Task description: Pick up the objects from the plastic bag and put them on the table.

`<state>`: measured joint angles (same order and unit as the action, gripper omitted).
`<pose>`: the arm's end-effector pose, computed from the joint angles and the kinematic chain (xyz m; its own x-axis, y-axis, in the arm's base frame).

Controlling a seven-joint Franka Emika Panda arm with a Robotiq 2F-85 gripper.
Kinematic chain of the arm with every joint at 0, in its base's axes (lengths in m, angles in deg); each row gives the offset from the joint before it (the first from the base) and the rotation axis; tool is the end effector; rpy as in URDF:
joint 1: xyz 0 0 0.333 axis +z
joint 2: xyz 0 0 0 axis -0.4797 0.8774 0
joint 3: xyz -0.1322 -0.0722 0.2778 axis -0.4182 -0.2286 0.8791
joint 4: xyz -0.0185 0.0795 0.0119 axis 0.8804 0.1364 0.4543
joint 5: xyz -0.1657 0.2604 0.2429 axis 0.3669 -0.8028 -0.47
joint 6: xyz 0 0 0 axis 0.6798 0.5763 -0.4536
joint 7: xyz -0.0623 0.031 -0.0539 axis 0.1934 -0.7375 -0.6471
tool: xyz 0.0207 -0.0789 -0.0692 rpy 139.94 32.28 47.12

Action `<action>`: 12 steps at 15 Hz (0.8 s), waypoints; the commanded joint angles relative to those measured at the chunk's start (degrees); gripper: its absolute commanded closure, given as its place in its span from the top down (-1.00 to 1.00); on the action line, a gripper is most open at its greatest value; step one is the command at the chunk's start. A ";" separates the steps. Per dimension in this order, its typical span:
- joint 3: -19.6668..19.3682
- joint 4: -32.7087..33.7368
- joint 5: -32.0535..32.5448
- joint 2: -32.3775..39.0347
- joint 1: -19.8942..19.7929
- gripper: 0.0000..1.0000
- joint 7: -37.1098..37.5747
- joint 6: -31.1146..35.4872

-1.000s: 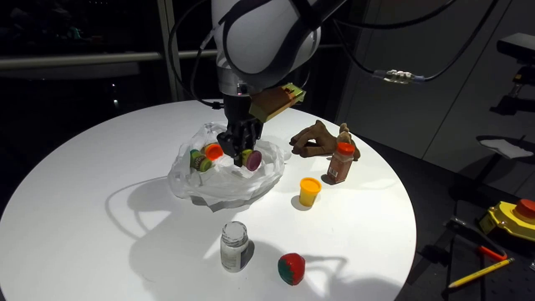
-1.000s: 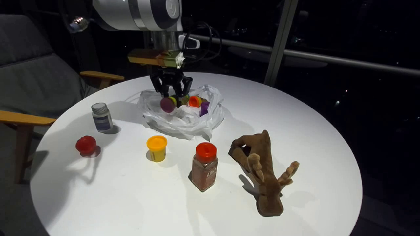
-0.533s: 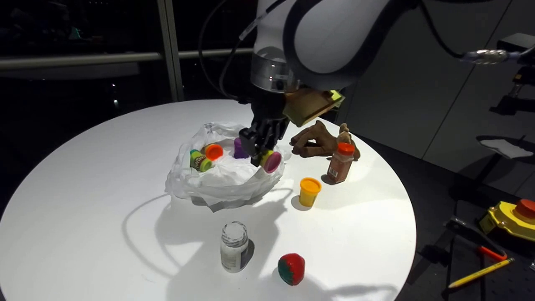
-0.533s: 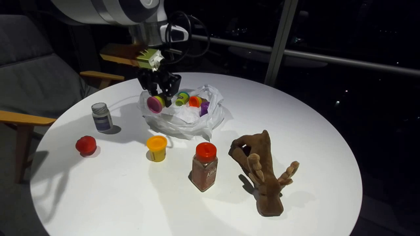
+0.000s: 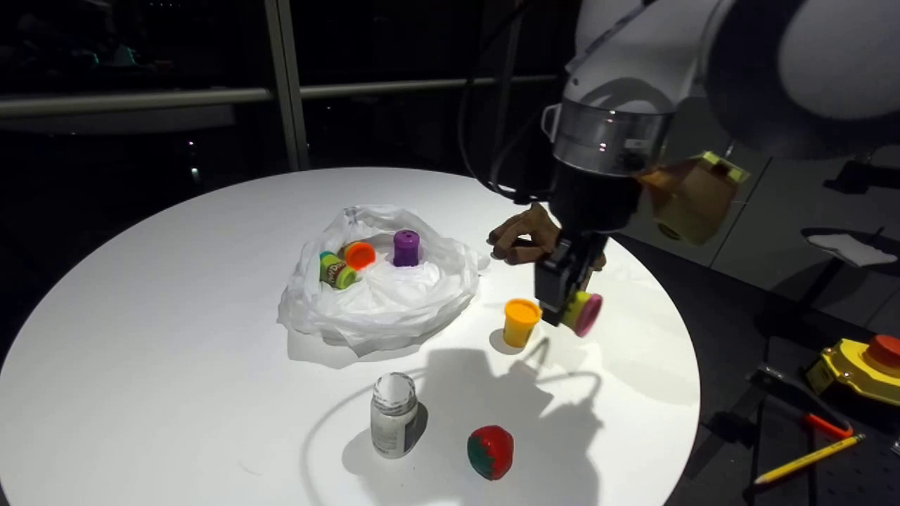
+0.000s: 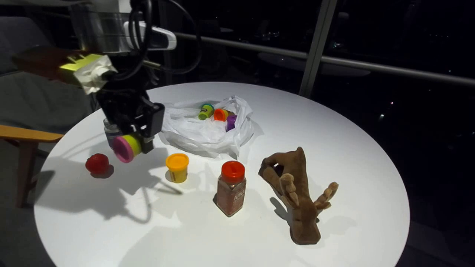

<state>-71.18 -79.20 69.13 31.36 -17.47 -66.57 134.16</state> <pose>0.4394 0.0994 0.2471 0.9985 0.0549 0.0021 0.0546 -0.9964 0.0645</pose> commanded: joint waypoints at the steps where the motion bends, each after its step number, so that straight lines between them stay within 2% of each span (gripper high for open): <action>1: 2.99 -11.26 -3.96 -10.79 -1.12 -0.63 -3.59 -1.62; 4: 4.83 -12.39 -2.79 -8.94 -1.17 -0.63 -1.01 1.77; 8: 6.56 -10.02 11.16 -3.12 -3.83 -0.63 12.20 5.28; 12: 3.97 -4.58 20.51 3.90 -4.06 -0.63 23.42 5.12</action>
<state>-66.03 -88.63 84.17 29.65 -20.75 -50.12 137.96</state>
